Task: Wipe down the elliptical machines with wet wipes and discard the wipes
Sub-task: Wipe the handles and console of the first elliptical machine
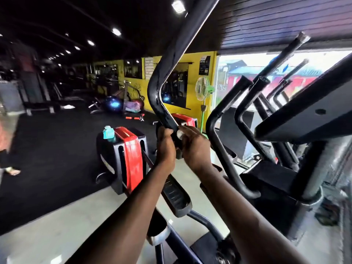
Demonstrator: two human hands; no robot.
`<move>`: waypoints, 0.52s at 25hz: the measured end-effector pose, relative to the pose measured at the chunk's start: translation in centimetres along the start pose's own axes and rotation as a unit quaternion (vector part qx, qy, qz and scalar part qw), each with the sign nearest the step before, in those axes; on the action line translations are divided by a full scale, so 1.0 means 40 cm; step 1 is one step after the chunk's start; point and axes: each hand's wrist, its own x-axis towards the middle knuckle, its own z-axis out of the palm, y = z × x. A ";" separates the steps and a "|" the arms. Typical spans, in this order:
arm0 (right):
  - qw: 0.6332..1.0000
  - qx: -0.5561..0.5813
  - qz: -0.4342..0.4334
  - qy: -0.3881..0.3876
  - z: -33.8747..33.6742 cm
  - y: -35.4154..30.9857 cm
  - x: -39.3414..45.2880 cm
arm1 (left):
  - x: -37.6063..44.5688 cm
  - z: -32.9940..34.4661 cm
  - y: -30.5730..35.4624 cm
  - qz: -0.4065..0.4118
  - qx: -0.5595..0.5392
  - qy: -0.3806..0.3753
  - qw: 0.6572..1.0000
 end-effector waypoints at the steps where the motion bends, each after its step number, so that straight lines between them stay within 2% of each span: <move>1: 0.999 -0.013 -0.027 -0.016 0.014 -0.002 -0.015 | 0.008 -0.002 0.003 0.011 0.002 0.002 1.000; 4: 0.995 -0.030 -0.094 -0.030 0.011 0.033 -0.055 | 0.030 -0.011 0.019 0.045 -0.015 0.006 0.999; 7: 1.000 -0.008 -0.003 0.012 0.018 -0.013 0.030 | 0.043 -0.001 0.039 0.038 -0.046 0.007 0.998; 8: 1.000 -0.001 -0.005 0.007 0.020 -0.029 0.039 | 0.045 0.001 0.040 0.040 -0.058 0.007 0.997; 11: 0.992 -0.007 -0.124 -0.002 0.017 0.000 0.031 | 0.056 -0.008 0.048 0.094 -0.040 0.018 0.995; 13: 0.995 0.049 -0.079 0.027 0.025 0.011 0.094 | 0.067 -0.005 0.066 0.151 -0.010 0.032 0.988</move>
